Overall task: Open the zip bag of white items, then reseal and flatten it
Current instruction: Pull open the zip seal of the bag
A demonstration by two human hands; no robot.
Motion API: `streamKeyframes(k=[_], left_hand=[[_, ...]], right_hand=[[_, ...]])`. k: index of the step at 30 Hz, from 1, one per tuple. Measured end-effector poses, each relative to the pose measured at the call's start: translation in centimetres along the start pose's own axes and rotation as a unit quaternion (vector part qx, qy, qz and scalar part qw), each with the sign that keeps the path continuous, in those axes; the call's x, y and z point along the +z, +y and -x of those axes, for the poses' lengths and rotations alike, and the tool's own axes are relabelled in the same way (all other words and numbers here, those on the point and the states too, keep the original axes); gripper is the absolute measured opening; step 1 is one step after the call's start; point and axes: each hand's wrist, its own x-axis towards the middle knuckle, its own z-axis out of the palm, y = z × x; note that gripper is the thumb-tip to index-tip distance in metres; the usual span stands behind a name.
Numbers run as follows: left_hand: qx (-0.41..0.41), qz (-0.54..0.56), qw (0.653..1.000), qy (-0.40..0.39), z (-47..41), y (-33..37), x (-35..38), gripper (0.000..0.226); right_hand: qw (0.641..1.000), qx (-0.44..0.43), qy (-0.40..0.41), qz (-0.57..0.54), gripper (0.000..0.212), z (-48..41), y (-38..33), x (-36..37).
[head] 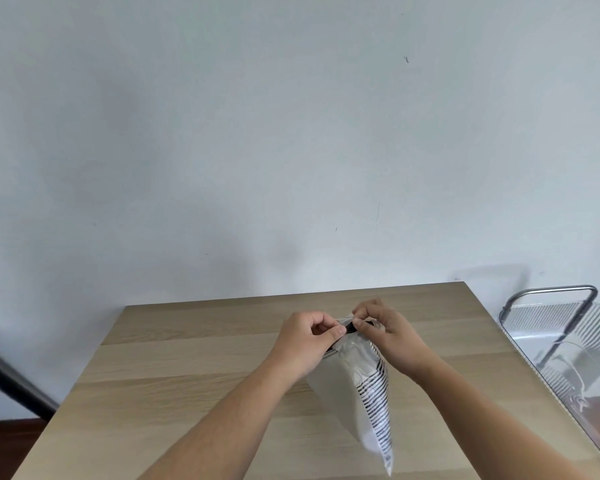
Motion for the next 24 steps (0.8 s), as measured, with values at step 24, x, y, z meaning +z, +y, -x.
streamKeyframes(k=[24], left_hand=[[-0.041,0.121,0.991,-0.049,1.0,1.0,-0.9,0.02]], right_hand=[[0.971,-0.078,0.221,0.047,0.041,0.3,1.2,1.2]])
